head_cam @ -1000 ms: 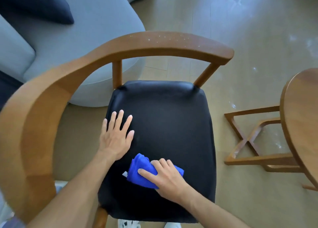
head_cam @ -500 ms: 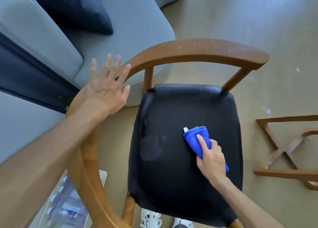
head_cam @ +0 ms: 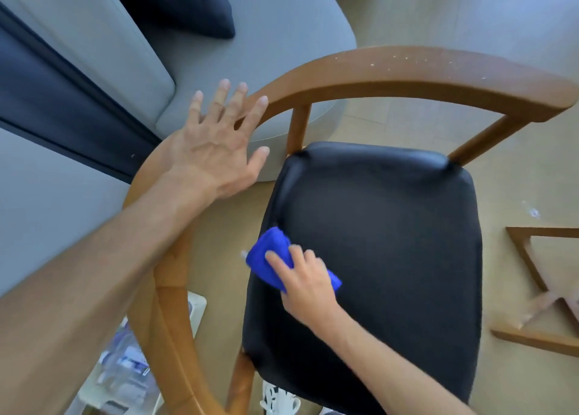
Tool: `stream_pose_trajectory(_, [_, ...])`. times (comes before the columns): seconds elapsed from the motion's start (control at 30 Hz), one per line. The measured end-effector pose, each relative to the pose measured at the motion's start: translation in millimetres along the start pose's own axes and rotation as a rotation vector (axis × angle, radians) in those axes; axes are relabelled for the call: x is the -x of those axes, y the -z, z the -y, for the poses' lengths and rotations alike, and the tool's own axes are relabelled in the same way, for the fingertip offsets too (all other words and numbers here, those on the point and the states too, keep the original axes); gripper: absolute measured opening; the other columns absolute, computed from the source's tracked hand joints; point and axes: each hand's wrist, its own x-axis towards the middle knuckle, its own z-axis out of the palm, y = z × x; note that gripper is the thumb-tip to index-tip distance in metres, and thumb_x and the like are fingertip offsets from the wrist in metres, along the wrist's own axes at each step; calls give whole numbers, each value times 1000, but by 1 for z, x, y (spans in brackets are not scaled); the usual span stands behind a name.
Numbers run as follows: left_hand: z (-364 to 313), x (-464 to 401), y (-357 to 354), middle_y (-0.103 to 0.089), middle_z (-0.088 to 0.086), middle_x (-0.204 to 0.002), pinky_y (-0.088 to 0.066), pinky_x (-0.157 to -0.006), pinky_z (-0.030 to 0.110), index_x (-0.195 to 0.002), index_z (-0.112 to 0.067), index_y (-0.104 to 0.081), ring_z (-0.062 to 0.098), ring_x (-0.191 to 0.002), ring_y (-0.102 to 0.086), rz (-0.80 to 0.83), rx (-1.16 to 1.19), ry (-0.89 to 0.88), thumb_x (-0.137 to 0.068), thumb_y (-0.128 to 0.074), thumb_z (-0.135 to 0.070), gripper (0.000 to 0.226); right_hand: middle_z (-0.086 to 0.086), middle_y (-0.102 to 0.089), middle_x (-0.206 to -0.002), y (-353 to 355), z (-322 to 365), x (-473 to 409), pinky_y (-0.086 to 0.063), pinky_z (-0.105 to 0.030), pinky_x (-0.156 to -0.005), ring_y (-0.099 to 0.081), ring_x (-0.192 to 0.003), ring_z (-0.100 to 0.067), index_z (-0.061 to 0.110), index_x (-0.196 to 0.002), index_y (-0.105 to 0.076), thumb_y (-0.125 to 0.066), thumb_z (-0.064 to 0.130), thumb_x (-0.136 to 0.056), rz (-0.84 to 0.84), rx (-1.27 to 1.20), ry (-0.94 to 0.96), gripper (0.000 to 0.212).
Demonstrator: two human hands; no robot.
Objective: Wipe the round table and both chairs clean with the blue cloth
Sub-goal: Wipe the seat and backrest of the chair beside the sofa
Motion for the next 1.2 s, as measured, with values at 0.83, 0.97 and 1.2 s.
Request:
stream_pose_trajectory(0.83, [3, 4, -1, 4, 8, -162, -2, -120, 51, -152, -27, 9, 28, -149, 6, -7, 11, -28, -90, -14, -56, 72, 4, -54, -96, 13, -50, 74, -45, -26, -60, -41, -62, -16, 42, -125, -43, -44, 24, -84, 305, 227, 654, 44])
stream_pose_trajectory(0.97, [2, 3, -2, -11, 11, -161, -15, -118, 52, -155, -22, -8, 29, -148, -11, 16, -54, -24, -91, -21, -53, 72, -9, -62, -103, 73, -159, 35, -53, -33, -64, -57, -69, -26, 28, -122, -62, -69, 8, -65, -33, 181, 230, 61])
stream_pose_trajectory(1.2, [2, 0, -5, -42, 20, -147, -36, -104, 57, -144, -9, -42, 38, -132, -44, -52, -9, -67, -81, -32, -48, 75, -18, -47, -130, 107, -226, -59, -43, -43, -92, -52, -109, -40, 25, -141, -35, -51, 14, -85, -382, -194, -1040, 59])
